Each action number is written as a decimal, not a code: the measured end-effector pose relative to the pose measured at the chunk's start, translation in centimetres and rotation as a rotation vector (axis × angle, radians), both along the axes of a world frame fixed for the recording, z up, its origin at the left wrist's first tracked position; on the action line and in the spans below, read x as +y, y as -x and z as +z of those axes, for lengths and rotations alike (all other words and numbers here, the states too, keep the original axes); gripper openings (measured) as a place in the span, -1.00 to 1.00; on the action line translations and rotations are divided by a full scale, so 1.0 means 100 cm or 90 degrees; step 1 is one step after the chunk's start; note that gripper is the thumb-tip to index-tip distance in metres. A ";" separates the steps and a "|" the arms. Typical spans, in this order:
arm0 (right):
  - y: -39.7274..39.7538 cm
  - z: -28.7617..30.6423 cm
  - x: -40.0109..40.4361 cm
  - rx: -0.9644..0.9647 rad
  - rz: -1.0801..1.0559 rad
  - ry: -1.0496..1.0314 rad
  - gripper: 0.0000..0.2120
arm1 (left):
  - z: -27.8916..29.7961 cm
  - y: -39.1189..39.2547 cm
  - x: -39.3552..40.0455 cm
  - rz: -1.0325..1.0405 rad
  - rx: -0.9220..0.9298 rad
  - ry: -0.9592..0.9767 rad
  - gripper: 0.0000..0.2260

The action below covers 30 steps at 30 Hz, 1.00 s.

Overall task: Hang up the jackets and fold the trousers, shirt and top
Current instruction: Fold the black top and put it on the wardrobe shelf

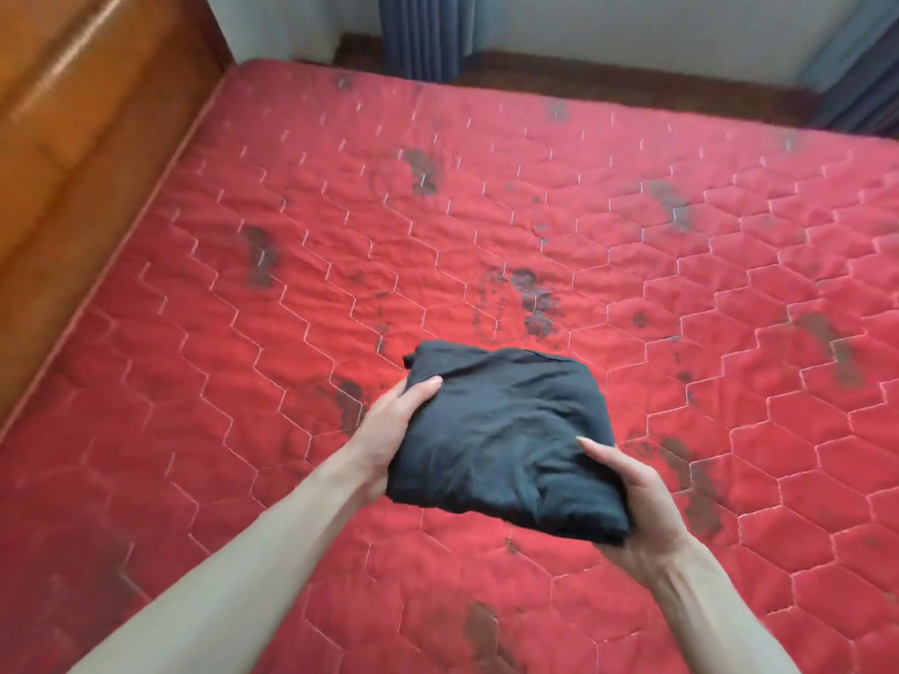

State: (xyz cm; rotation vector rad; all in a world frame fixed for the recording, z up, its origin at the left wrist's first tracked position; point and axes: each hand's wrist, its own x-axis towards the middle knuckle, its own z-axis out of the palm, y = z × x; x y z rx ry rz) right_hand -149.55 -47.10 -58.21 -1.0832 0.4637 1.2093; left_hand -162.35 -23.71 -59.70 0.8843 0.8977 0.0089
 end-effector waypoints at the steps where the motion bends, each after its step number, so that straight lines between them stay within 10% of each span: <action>1: 0.006 0.027 -0.001 0.007 0.006 -0.011 -0.35 | 0.029 0.010 -0.002 -0.004 -0.014 0.003 -0.69; 14: 0.091 0.305 0.007 0.041 0.187 -0.222 -0.45 | 0.323 0.189 -0.077 0.294 -0.145 0.081 -0.63; 30: 0.311 0.405 0.083 0.023 0.663 -0.281 -0.32 | 0.407 0.444 -0.196 0.842 -0.196 -0.086 -0.68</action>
